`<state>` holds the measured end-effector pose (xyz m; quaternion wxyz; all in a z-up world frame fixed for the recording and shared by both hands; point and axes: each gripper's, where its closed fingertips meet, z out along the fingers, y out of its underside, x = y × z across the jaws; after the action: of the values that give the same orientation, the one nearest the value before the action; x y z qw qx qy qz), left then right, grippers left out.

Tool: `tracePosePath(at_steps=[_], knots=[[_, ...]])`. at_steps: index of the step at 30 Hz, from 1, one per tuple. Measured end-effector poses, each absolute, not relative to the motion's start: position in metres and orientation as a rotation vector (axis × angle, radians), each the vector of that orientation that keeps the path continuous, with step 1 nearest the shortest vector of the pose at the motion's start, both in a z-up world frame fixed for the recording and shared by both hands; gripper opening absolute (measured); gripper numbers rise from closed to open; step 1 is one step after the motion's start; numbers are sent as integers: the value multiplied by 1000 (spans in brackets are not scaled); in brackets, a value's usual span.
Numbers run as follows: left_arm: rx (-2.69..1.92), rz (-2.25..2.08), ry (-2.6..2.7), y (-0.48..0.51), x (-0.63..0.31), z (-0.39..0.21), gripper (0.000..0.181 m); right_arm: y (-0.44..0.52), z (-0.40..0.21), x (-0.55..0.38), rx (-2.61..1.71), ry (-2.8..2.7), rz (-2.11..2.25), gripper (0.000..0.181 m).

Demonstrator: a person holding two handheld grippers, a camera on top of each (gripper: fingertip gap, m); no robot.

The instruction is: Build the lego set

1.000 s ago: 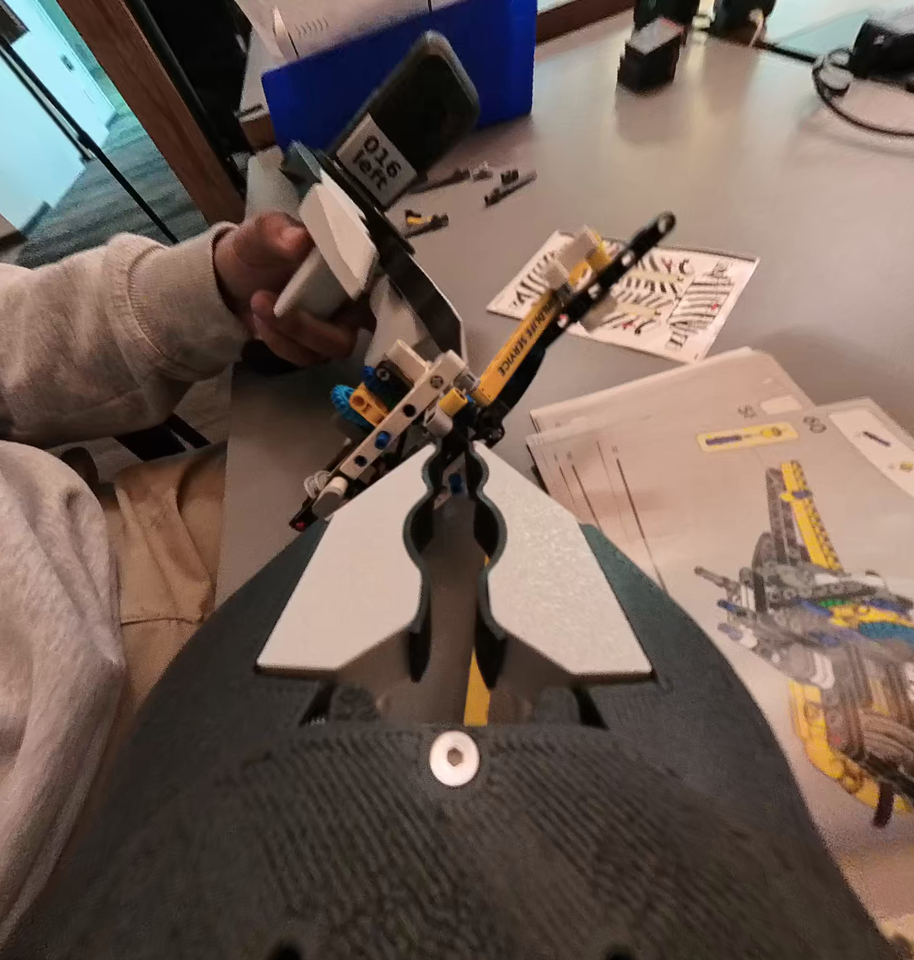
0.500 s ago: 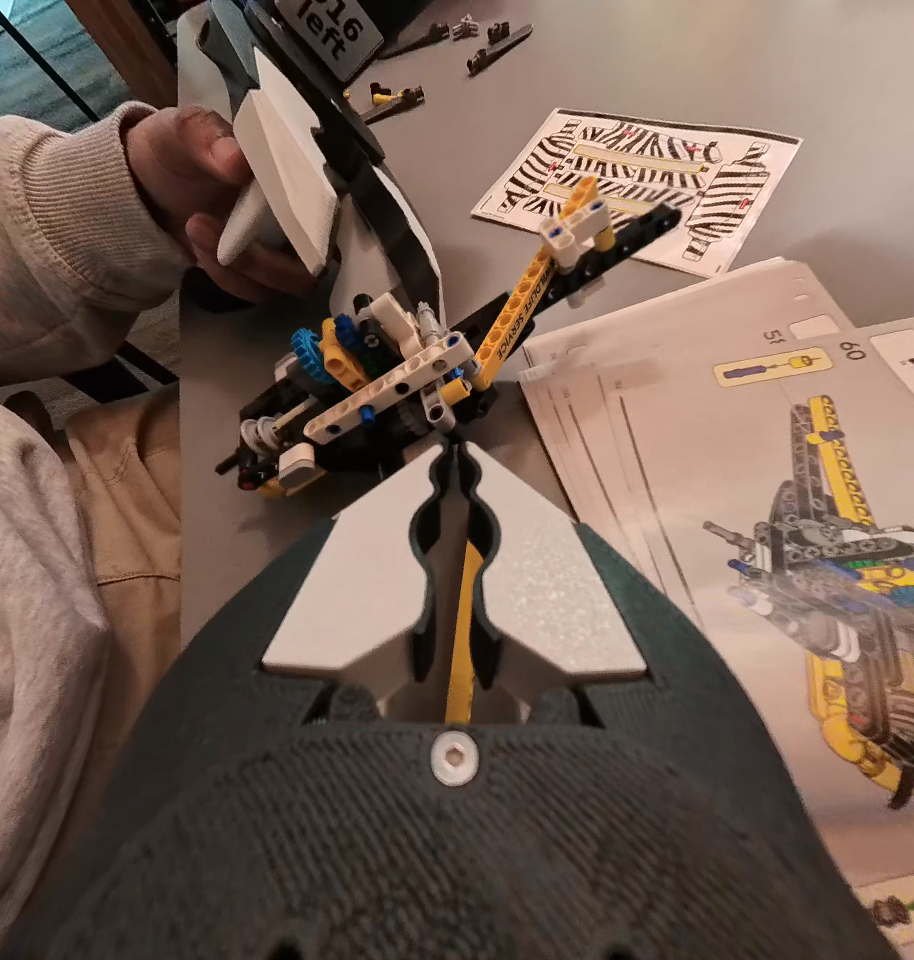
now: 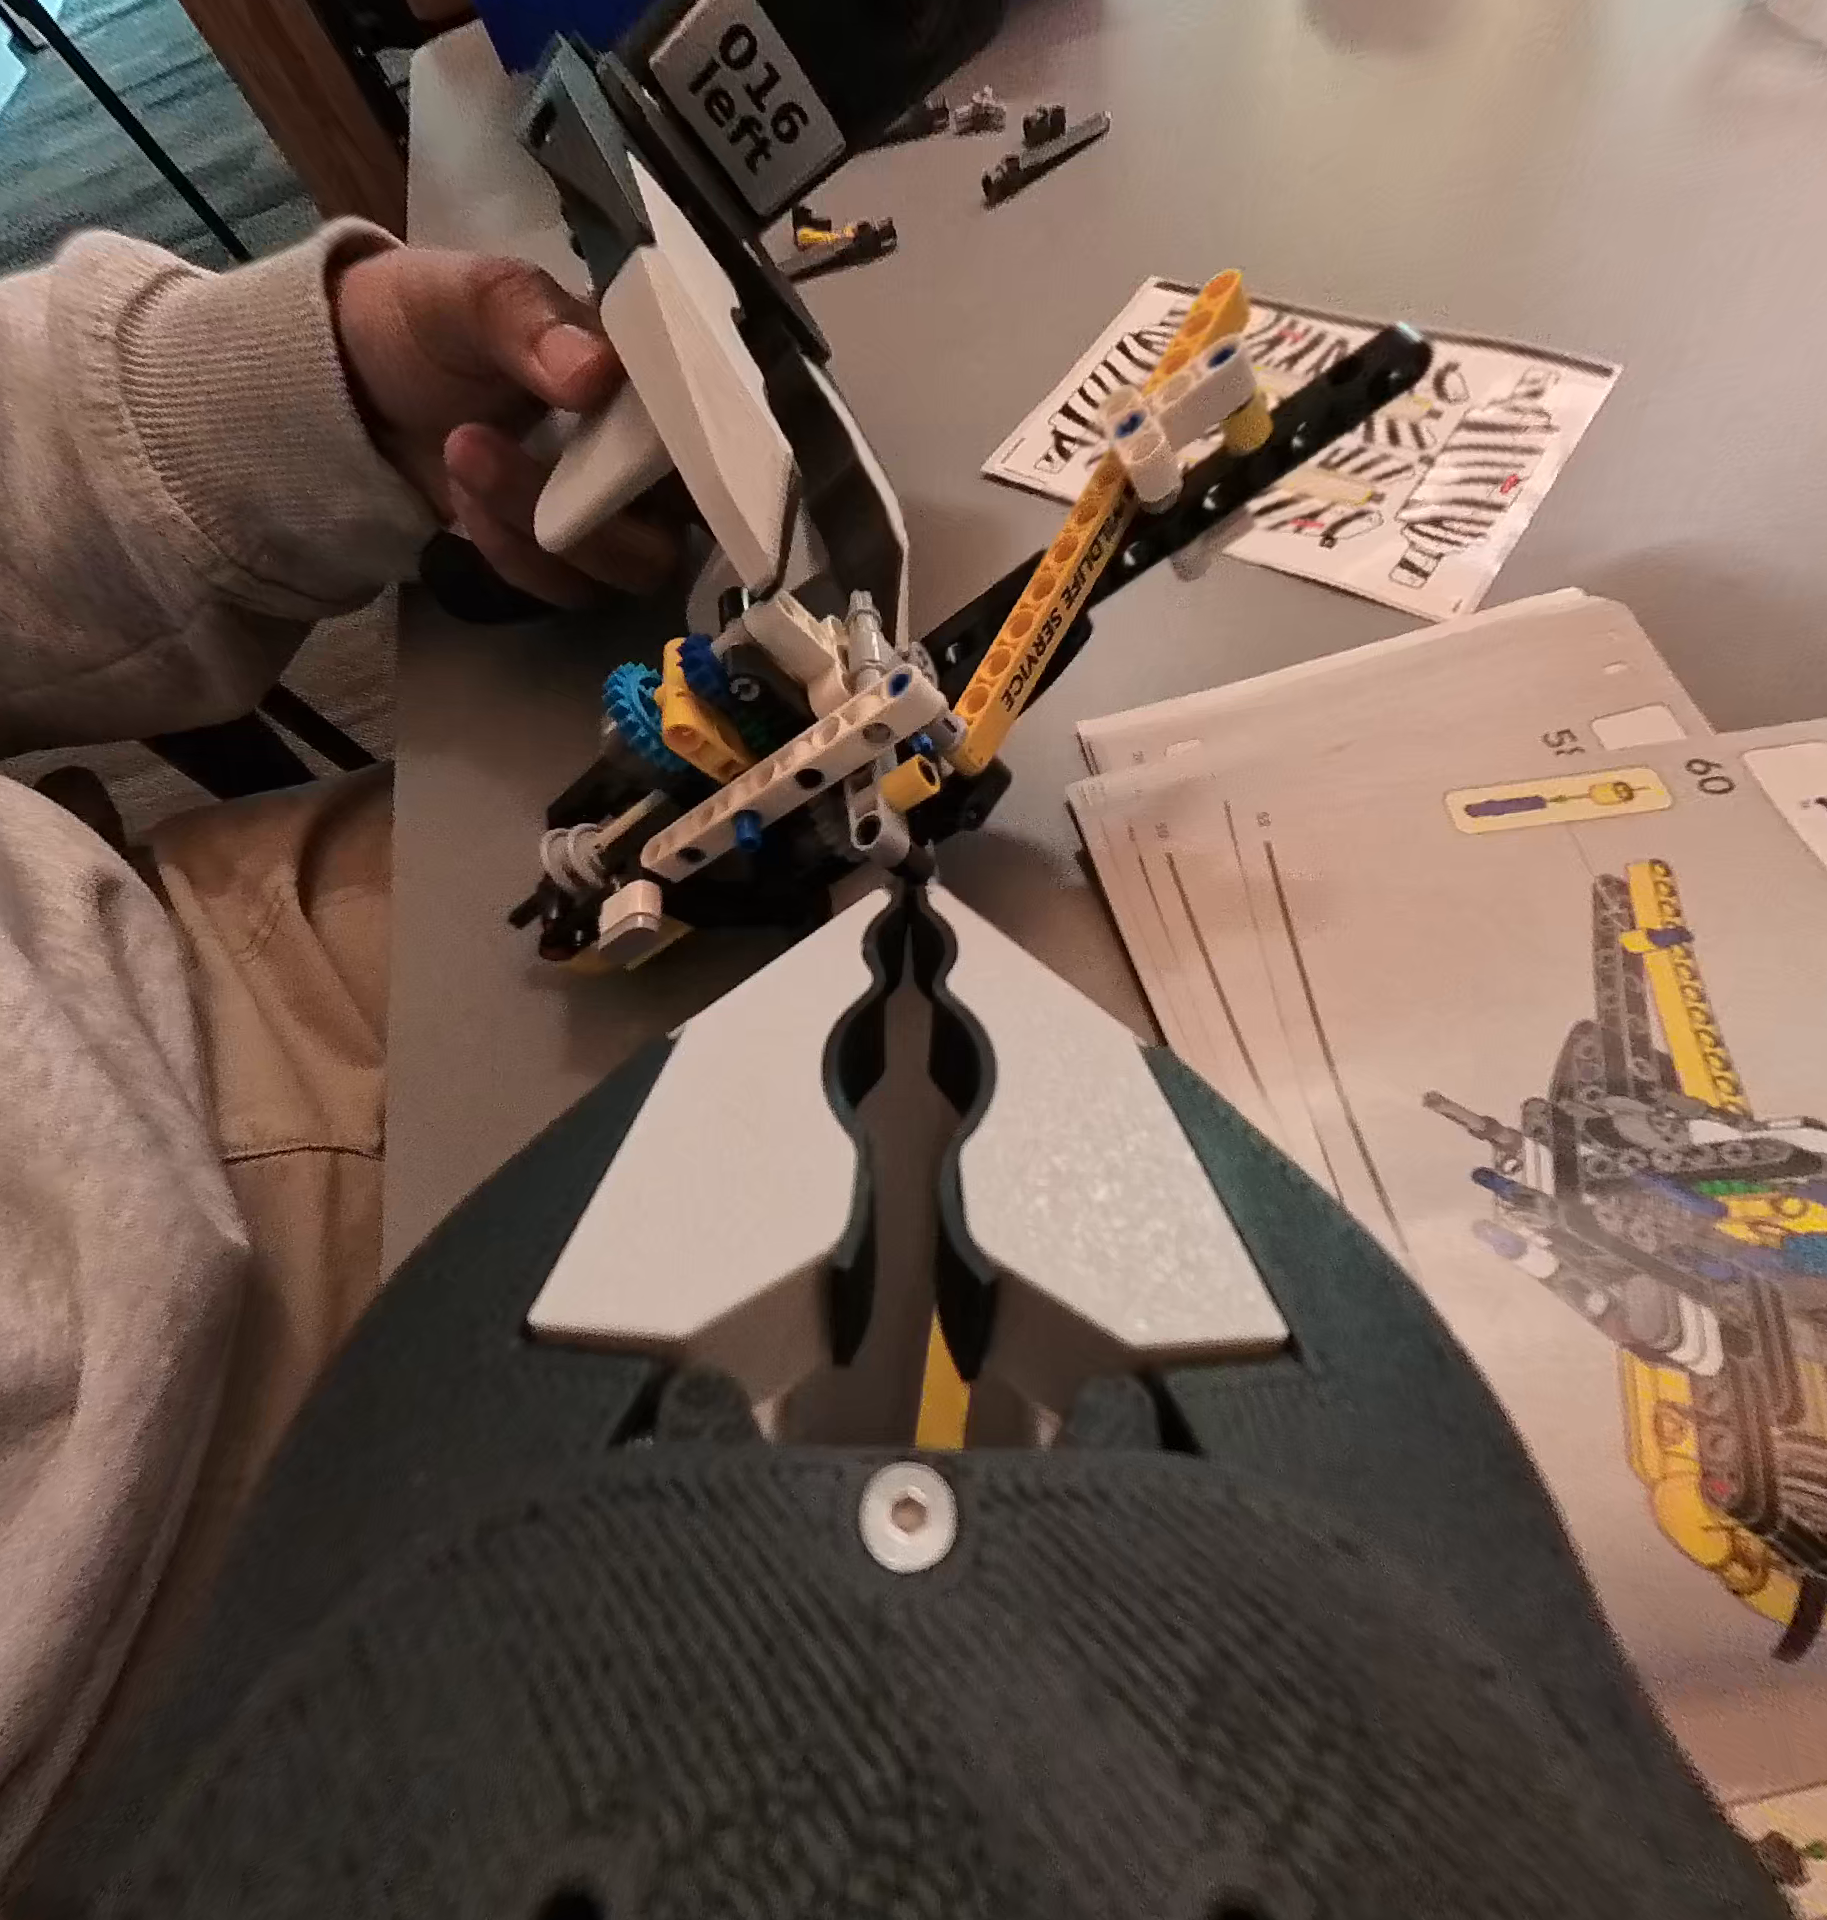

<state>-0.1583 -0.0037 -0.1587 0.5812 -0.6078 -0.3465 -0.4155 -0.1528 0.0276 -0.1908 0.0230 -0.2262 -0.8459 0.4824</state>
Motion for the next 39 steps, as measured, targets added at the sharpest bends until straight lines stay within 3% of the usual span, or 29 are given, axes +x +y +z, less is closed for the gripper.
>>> tracePosePath(at_steps=[1,4,5,6,17,39], knots=[[-1415,-970,-791,-4,-158,-156,22,27,-188,-152,-691,-2615,1504,0],[-1416,-931,-746,-6,-157,-149,20,26,-180,-150,-674,-2602,1546,0],[-1441,-885,-759,-7,-160,-152,3,24,-174,-147,-663,-2595,1589,0],[-1447,-852,-739,-8,-160,-151,3,23,-166,-145,-655,-2575,1650,0],[-1553,-690,-674,0,-155,-151,3,29,-149,-160,-704,-2423,1876,0],[-1606,-585,-725,0,-162,-159,3,42,-161,-176,-794,-2387,1878,0]])
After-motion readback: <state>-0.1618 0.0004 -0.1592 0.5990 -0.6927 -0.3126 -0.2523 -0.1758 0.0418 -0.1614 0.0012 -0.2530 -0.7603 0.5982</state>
